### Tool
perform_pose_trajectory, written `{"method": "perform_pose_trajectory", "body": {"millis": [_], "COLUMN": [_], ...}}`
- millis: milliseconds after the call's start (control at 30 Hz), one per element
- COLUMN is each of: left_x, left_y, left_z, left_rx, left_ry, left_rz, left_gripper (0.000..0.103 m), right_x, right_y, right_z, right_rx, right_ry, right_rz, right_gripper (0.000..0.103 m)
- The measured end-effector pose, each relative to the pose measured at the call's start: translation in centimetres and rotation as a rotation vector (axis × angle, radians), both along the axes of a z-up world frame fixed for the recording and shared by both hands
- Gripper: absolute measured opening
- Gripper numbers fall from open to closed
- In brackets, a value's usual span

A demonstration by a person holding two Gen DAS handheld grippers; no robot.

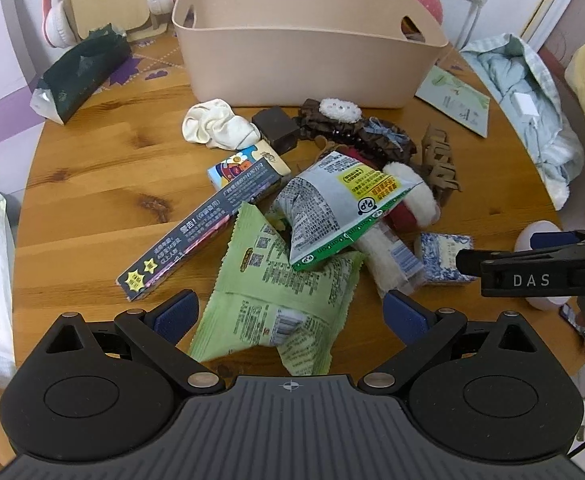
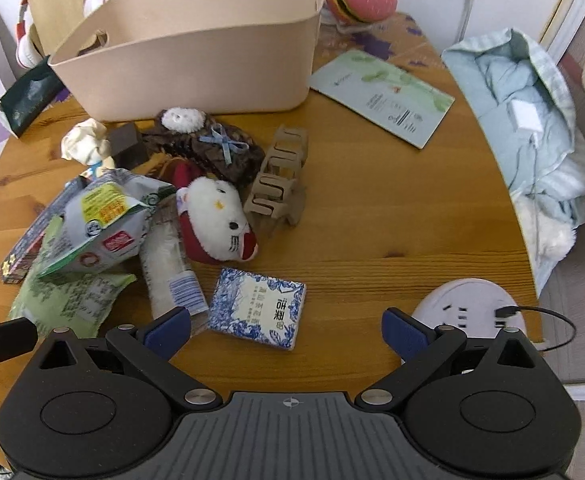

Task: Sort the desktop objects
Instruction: 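Reach the left tool to the green snack bag while the right tool reaches the blue-and-white tissue pack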

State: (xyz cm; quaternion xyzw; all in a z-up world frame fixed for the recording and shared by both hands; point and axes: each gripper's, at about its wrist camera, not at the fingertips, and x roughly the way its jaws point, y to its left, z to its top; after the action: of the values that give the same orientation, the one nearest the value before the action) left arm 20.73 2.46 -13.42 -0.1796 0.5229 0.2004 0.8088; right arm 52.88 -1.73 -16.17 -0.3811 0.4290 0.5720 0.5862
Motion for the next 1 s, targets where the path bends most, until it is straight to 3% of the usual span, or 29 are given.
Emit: {"method": "perform_pose_trajectory", "body": {"millis": [633,1000], "left_x": [3.3,3.5], "left_y": [0.7,1.4], "left_z": [-4.4,-5.9], "left_rx": [-0.026,0.001], "left_ry": [0.084,0.106], "left_rz": [0.089,0.12], "left_gripper": [0.101,0.1], "right_x": [0.5,-0.2], "right_y": [2.9,3.2], "right_z": [-4.8,-6.6], "right_rx": [-0.076,-0.126], "right_ry": [0.033,0.043], "right_rz": [0.031,0.038], "right_gripper": [0.101,0.096]}}
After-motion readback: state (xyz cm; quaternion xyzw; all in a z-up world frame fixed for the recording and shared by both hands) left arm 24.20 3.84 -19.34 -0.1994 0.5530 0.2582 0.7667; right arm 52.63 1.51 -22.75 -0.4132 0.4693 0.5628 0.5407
